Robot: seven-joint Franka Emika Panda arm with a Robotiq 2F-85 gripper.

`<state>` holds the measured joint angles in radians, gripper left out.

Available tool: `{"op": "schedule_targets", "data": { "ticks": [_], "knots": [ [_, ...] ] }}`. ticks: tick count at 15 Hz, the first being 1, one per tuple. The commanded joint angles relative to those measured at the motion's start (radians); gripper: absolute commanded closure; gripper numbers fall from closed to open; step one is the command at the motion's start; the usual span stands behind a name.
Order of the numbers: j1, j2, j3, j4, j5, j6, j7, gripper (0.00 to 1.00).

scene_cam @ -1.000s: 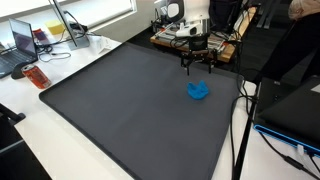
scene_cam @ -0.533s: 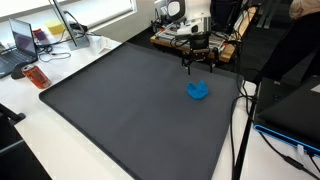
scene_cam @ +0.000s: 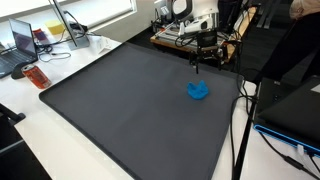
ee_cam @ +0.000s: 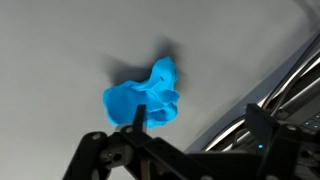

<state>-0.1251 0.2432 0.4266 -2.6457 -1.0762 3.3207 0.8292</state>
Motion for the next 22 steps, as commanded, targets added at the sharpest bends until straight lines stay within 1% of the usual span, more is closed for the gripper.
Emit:
{"op": "schedule_targets", "data": {
  "ticks": [1, 7, 11, 14, 17, 22],
  "knots": [
    [-0.088, -0.032, 0.084, -0.019, -0.008, -0.024, 0.027, 0.0],
    [-0.239, -0.022, 0.223, -0.014, 0.02, -0.076, 0.019, 0.0],
    [-0.361, 0.001, 0.346, -0.005, 0.062, -0.122, -0.012, 0.0],
    [-0.469, 0.017, 0.46, 0.006, 0.115, -0.161, -0.033, 0.0],
    [-0.595, 0.049, 0.591, 0.027, 0.184, -0.22, -0.07, 0.0],
    [-0.831, 0.144, 0.847, 0.09, 0.313, -0.398, -0.191, 0.0]
  ]
}}
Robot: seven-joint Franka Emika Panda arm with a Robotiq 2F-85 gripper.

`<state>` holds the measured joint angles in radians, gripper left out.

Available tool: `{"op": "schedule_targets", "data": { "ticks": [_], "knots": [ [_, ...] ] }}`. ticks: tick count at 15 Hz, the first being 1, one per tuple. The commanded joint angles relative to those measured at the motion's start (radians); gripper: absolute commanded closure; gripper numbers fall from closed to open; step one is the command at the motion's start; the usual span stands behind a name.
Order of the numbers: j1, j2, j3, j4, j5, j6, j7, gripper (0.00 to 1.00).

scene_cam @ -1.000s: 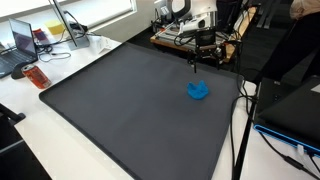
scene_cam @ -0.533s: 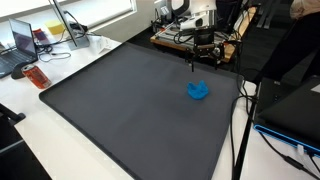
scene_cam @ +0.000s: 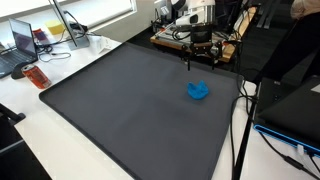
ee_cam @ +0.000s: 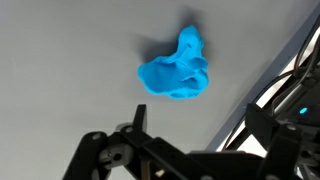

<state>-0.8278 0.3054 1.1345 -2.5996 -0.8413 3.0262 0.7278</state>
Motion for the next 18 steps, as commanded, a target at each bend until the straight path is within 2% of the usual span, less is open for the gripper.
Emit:
{"op": "schedule_targets", "data": {
  "ticks": [1, 5, 9, 10, 12, 15, 18],
  "knots": [
    [-0.176, 0.103, 0.193, 0.059, 0.103, -0.15, -0.117, 0.0],
    [-0.336, 0.18, 0.379, 0.113, 0.18, -0.335, -0.187, 0.0],
    [-0.415, 0.249, 0.485, 0.16, 0.229, -0.501, -0.217, 0.0],
    [-0.418, 0.163, 0.496, 0.16, 0.388, -0.478, -0.321, 0.0],
    [-0.425, 0.147, 0.512, 0.177, 0.524, -0.509, -0.406, 0.0],
    [-0.402, 0.107, 0.502, 0.207, 0.659, -0.543, -0.482, 0.0],
    [-0.365, 0.05, 0.467, 0.233, 0.741, -0.549, -0.511, 0.0]
  ]
}}
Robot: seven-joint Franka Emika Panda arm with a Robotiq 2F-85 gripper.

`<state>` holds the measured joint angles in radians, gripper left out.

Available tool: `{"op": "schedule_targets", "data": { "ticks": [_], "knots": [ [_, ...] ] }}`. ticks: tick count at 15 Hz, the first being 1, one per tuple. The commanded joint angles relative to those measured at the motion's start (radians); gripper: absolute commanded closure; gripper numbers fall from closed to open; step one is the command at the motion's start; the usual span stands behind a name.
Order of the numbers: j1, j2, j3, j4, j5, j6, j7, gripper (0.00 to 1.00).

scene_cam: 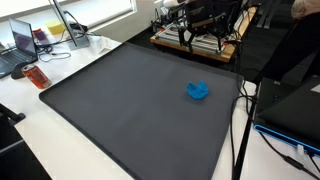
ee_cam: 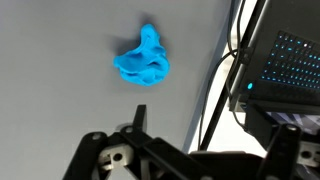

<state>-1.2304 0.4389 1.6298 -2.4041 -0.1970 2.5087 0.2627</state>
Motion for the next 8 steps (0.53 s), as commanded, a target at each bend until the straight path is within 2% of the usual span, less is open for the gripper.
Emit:
{"op": "schedule_targets", "data": {
  "ticks": [1, 8],
  "knots": [
    [0.048, -0.051, -0.041, 0.043, 0.033, -0.045, 0.012, 0.0],
    [0.182, -0.089, -0.168, 0.093, 0.037, -0.097, 0.058, 0.0]
  ]
}}
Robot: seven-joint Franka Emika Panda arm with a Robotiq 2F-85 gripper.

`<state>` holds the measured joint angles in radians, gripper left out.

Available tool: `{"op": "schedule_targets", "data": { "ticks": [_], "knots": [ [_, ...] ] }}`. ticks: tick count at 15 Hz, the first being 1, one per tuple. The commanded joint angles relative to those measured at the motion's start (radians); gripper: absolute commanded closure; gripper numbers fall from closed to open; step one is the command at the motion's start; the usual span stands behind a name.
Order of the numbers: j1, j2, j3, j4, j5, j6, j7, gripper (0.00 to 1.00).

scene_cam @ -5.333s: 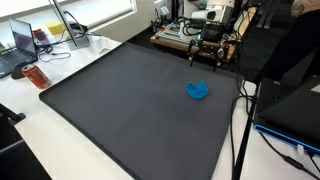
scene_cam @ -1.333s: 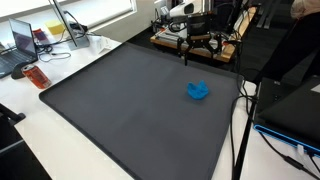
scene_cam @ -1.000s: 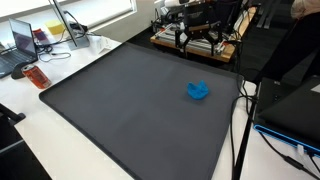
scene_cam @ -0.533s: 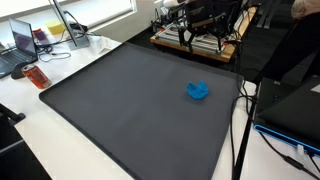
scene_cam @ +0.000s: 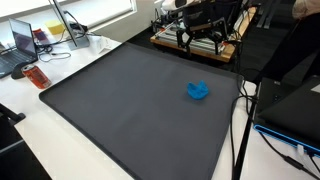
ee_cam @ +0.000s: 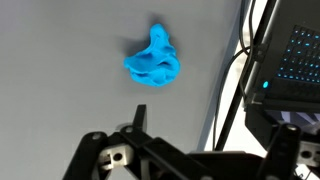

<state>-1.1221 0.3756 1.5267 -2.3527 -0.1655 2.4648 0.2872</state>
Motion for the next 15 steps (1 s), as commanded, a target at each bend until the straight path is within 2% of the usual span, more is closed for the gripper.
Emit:
{"op": "schedule_targets", "data": {
  "ticks": [1, 2, 4, 7, 8, 10, 15],
  "knots": [
    [0.104, -0.025, -0.094, 0.055, 0.004, -0.068, 0.045, 0.0],
    [0.166, -0.11, -0.156, 0.067, 0.132, -0.061, -0.036, 0.0],
    [0.282, -0.129, -0.27, 0.101, 0.19, -0.068, -0.038, 0.0],
    [0.514, -0.159, -0.499, 0.152, 0.238, -0.088, -0.02, 0.0],
    [0.489, -0.07, -0.466, 0.175, 0.09, -0.097, 0.094, 0.0],
    [0.58, -0.05, -0.544, 0.212, 0.018, -0.129, 0.171, 0.0],
    [0.719, 0.061, -0.651, 0.326, -0.106, -0.236, 0.292, 0.0]
  ]
}}
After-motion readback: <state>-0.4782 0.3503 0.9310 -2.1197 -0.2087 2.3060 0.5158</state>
